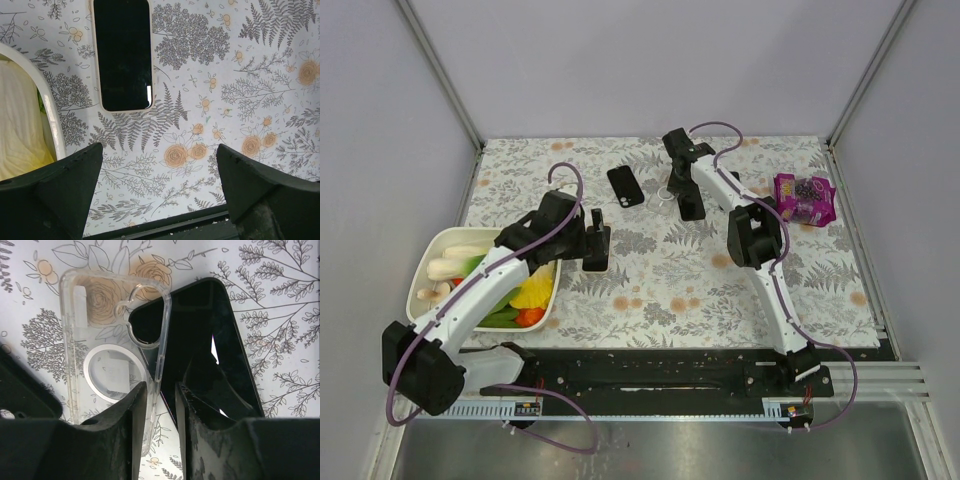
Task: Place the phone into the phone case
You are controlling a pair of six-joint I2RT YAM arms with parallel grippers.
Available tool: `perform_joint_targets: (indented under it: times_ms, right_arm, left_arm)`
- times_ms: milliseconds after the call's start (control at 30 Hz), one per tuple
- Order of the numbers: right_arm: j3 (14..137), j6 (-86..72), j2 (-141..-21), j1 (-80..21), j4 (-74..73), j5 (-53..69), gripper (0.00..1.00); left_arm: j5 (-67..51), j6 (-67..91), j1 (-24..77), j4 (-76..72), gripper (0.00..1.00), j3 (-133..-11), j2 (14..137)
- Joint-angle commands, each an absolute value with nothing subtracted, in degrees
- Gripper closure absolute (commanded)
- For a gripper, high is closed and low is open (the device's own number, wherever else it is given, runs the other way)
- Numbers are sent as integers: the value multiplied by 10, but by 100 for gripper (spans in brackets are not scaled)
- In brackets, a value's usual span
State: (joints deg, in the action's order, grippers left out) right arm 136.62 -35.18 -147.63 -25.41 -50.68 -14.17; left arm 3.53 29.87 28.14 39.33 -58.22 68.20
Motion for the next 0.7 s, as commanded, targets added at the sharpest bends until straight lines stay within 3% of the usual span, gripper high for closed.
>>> perform_joint_targets:
  times_ms: [0, 300, 667]
  right_arm:
    - [1379, -360, -1479, -257, -540, -149, 65]
    - [1371, -356, -1467, -258, -543, -137, 100]
    - [1306, -301, -1337, -250, -517, -103, 100]
  left_arm:
    - [21, 296, 283, 378, 1, -575, 662]
    - [17, 304, 283, 366, 1, -559, 653]
    - [3, 341, 283, 319, 1, -511, 635]
